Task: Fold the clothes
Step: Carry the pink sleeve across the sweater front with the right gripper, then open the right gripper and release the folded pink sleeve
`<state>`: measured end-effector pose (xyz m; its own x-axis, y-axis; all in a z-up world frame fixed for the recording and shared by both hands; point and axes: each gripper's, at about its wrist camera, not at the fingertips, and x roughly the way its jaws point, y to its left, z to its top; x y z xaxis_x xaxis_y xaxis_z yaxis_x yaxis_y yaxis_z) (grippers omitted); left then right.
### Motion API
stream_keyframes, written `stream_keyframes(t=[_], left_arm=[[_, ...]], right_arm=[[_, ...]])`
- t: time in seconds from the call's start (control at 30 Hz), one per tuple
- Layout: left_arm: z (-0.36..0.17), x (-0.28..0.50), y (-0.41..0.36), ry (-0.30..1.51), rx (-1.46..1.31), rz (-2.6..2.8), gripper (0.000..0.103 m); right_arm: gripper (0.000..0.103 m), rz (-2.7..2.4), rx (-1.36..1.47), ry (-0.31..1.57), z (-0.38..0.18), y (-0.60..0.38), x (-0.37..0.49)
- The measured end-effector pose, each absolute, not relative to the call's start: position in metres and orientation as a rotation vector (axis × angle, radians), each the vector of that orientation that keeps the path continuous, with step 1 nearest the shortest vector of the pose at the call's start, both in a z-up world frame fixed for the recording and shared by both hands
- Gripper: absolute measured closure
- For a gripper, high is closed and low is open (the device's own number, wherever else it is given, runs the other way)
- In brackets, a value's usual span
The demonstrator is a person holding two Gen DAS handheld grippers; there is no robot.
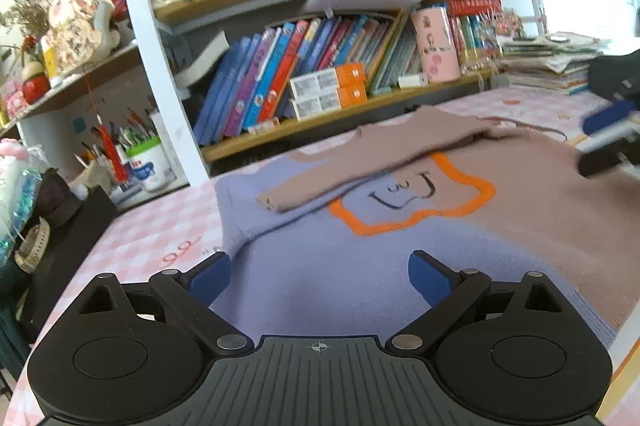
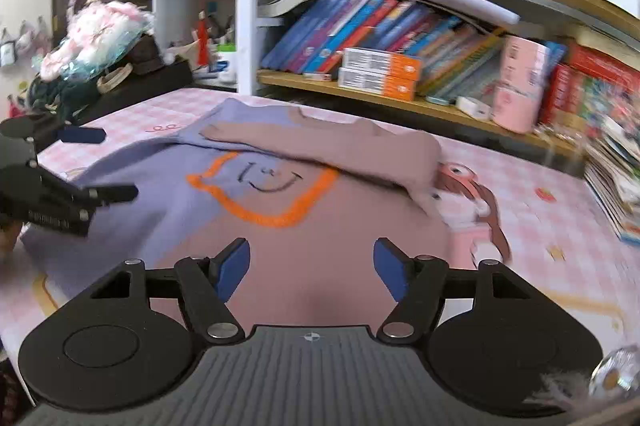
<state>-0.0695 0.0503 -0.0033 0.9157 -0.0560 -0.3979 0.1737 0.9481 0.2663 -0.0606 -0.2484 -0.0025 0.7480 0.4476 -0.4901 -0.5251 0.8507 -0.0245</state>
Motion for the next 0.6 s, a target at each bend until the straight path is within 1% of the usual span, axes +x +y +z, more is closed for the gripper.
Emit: stream_keyframes(t=[0.13, 0.2, 0.27, 0.37, 0.47, 0.53, 0.57, 0.6], left_arm=[[0.002, -0.077, 0.063, 0.335, 0.236, -0.13, 0.006], [0.005, -0.083, 0.072, 0.309, 0.199, -0.138, 0.006], [0.007, -0.087, 0.079, 0.327, 0.178, -0.144, 0.006], [0.01, -0.086, 0.094, 0.444, 0.137, -0.106, 0.006], [0.009, -0.09, 0.114, 0.534, 0.052, -0.024, 0.006], [0.007, -0.094, 0.125, 0.559, 0.001, -0.009, 0.007], [0.005, -0.097, 0.13, 0.57, -0.023, -0.003, 0.007], [0.004, -0.099, 0.134, 0.577, -0.044, -0.001, 0.014]], right_arm=[[0.035, 0.51, -0.038, 0.523, -0.013, -0.269, -0.068], [0.035, 0.491, -0.027, 0.527, -0.014, -0.278, -0.069], [0.035, 0.476, -0.023, 0.527, -0.013, -0.287, -0.07], [0.037, 0.453, 0.012, 0.558, -0.014, -0.306, -0.07], [0.046, 0.404, 0.041, 0.583, -0.017, -0.323, -0.072], [0.053, 0.378, 0.059, 0.594, -0.02, -0.333, -0.076], [0.059, 0.375, 0.07, 0.603, -0.021, -0.336, -0.076], [0.061, 0.371, 0.081, 0.612, -0.022, -0.339, -0.077]])
